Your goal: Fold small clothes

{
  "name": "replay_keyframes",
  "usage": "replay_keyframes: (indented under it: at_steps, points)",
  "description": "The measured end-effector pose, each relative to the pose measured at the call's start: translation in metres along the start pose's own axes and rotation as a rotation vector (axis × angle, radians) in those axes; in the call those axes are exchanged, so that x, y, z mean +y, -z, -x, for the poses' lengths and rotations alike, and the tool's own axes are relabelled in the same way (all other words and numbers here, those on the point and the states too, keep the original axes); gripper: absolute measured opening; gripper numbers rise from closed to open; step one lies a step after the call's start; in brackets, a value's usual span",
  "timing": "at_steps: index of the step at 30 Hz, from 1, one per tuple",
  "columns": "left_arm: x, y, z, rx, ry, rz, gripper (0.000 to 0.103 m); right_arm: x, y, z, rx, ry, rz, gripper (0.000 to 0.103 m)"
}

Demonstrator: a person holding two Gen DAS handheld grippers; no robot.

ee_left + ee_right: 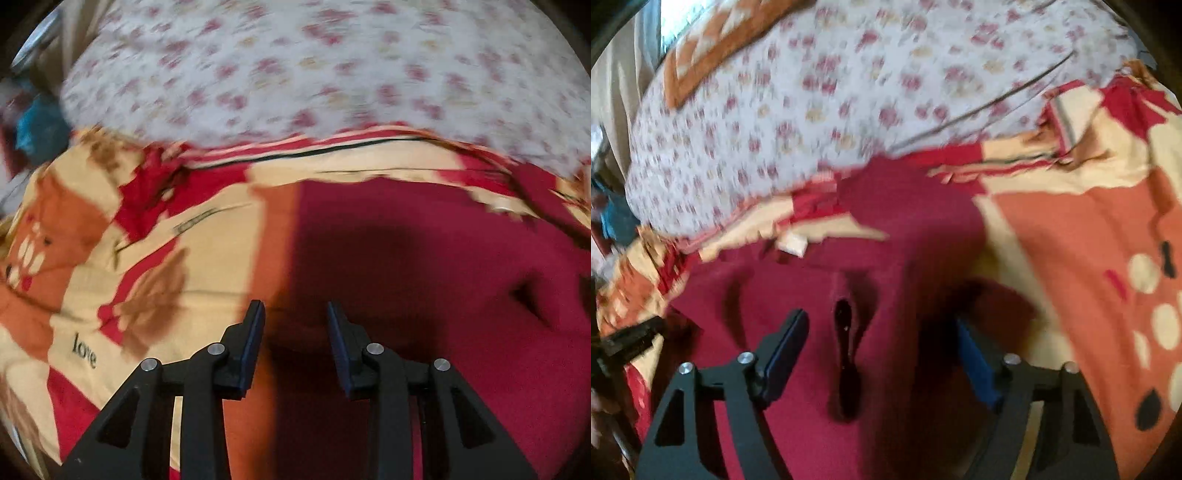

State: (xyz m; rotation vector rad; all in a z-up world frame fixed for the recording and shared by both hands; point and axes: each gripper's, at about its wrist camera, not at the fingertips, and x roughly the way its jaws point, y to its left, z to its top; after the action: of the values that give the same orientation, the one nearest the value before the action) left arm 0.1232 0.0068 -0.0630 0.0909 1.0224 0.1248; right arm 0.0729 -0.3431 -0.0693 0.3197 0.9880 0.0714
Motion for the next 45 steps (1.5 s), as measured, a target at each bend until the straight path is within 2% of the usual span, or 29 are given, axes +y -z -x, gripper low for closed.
replay_keyframes:
  at_steps: [1, 2, 4, 6, 7, 9, 11, 13, 14, 16, 18, 20, 21, 23, 24, 26, 28, 29, 32, 35, 39, 45]
  points:
    - [0.014, 0.002, -0.005, -0.003, 0.032, 0.061, 0.015, 0.005, 0.002, -0.004, -0.001, 0.032, 0.034, 0.048]
    - [0.029, 0.005, -0.007, -0.006, 0.076, 0.122, 0.015, 0.012, 0.003, -0.003, -0.023, 0.087, 0.080, 0.038]
    - [0.052, 0.012, -0.012, -0.012, 0.120, 0.200, 0.015, 0.019, 0.002, 0.004, -0.037, 0.069, 0.105, 0.029]
    - [0.065, 0.019, -0.021, 0.012, 0.069, 0.228, 0.015, 0.022, -0.003, 0.013, -0.047, 0.042, 0.105, 0.027]
    - [0.071, 0.023, -0.026, 0.025, 0.074, 0.238, 0.015, 0.025, -0.005, 0.017, -0.053, 0.053, 0.116, 0.027]
    - [0.079, 0.029, -0.019, -0.010, 0.122, 0.273, 0.014, 0.028, -0.008, 0.025, -0.069, 0.088, 0.141, 0.027]
    - [0.086, 0.029, -0.010, -0.025, 0.159, 0.301, 0.014, 0.026, -0.009, 0.025, -0.079, 0.141, 0.157, 0.031]
    - [0.086, 0.026, 0.003, -0.046, 0.217, 0.313, 0.014, 0.017, -0.008, 0.010, -0.005, 0.212, 0.144, 0.041]
    - [0.085, 0.024, 0.010, -0.056, 0.246, 0.308, 0.014, 0.013, -0.007, 0.004, 0.049, 0.230, 0.120, 0.041]
    - [0.078, 0.018, 0.020, -0.076, 0.278, 0.290, 0.014, 0.013, -0.006, 0.016, 0.028, 0.195, 0.071, 0.044]
    - [0.067, 0.011, 0.022, -0.074, 0.276, 0.266, 0.014, 0.027, -0.005, 0.032, -0.009, 0.158, 0.088, 0.056]
    - [0.057, 0.007, 0.016, -0.062, 0.266, 0.252, 0.014, 0.047, -0.006, 0.043, -0.042, 0.111, 0.118, 0.063]
    - [0.051, 0.007, 0.010, -0.047, 0.255, 0.238, 0.014, 0.054, -0.006, 0.045, -0.053, 0.103, 0.127, 0.063]
    - [0.043, 0.010, -0.002, -0.010, 0.216, 0.213, 0.015, 0.064, -0.005, 0.045, -0.072, 0.098, 0.165, 0.072]
    - [0.041, 0.013, -0.010, 0.013, 0.201, 0.207, 0.015, 0.068, -0.004, 0.041, -0.071, 0.111, 0.195, 0.072]
    - [0.044, 0.020, -0.013, 0.003, 0.223, 0.229, 0.016, 0.063, -0.003, 0.026, -0.036, 0.177, 0.248, 0.072]
    - [0.050, 0.023, -0.010, 0.006, 0.232, 0.243, 0.019, 0.044, -0.006, 0.019, 0.015, 0.240, 0.229, 0.070]
    - [0.051, 0.024, -0.007, 0.005, 0.241, 0.248, 0.019, 0.030, -0.008, 0.024, 0.012, 0.235, 0.189, 0.070]
    - [0.053, 0.023, 0.006, -0.015, 0.227, 0.252, 0.019, -0.013, -0.007, 0.059, -0.073, 0.217, 0.057, 0.070]
    - [0.045, 0.021, 0.025, -0.044, 0.224, 0.239, 0.019, -0.030, -0.009, 0.076, -0.096, 0.213, 0.037, 0.071]
    - [0.026, 0.025, 0.049, -0.059, 0.245, 0.213, 0.019, -0.032, -0.007, 0.077, -0.089, 0.139, 0.024, 0.071]
    - [-0.005, 0.039, 0.074, -0.040, 0.231, 0.164, 0.019, -0.015, 0.007, 0.070, -0.092, 0.065, 0.055, 0.073]
